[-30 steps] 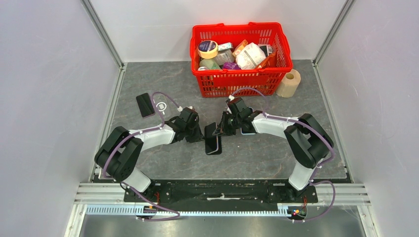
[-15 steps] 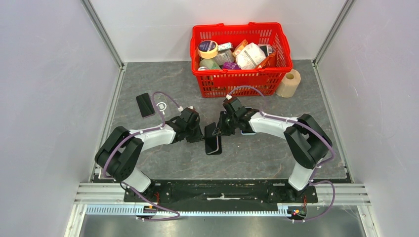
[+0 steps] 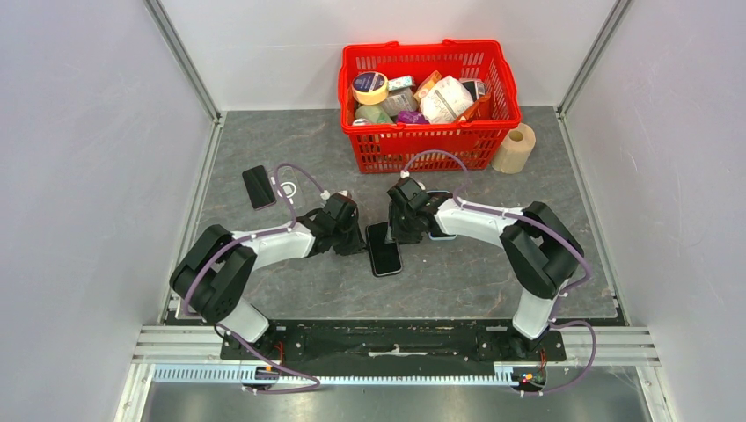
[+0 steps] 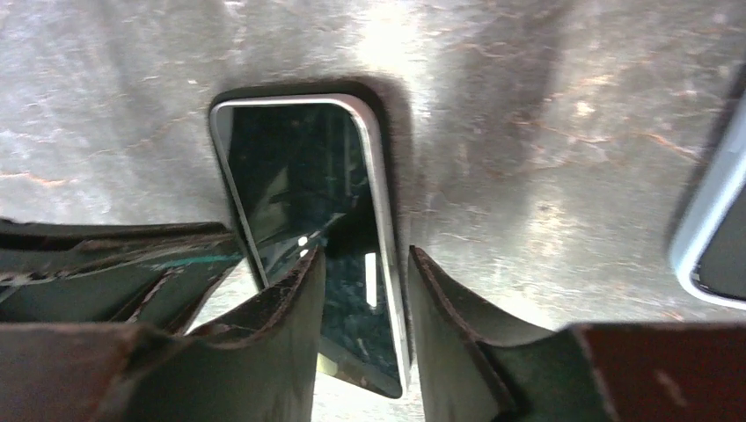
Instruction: Put the phone into the phone case
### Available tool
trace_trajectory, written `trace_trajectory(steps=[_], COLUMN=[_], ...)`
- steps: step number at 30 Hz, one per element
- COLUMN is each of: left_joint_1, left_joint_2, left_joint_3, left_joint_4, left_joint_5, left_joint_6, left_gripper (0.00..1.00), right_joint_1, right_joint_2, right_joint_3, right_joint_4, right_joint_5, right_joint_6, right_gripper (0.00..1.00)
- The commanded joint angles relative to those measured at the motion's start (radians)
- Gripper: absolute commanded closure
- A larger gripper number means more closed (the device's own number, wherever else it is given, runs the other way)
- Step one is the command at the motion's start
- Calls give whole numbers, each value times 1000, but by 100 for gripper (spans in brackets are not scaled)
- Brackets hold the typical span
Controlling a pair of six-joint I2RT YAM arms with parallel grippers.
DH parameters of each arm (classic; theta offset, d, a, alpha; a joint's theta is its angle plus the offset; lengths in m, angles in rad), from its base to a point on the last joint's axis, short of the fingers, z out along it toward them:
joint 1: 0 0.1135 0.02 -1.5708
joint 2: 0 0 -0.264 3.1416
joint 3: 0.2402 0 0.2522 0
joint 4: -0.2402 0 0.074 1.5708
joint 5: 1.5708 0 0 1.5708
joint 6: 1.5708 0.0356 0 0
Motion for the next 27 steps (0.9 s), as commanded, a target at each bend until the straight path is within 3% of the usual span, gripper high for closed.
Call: trace_trajectory(steps=[1, 8, 21, 27], left_joint_1=[-16, -17, -31, -83], left_joint_2=[-2, -13, -124, -100], left_joint_3=[6, -3, -78, -75], left_joint_4=[26, 24, 0, -1], left_joint_5=[25, 22, 33, 22], left_joint_6=[-25, -24, -23, -28], left_gripper=[78, 78, 78, 80], right_joint_1=[3, 3, 30, 45], right_joint_2=[-3, -56, -214, -200], right_joint_3=[30, 28, -124, -151], right_joint_4=[-78, -94, -47, -24], right_joint_5=[90, 84, 2, 2], right_joint_6=[-29, -31, -60, -66], right_gripper=[51, 40, 41, 51])
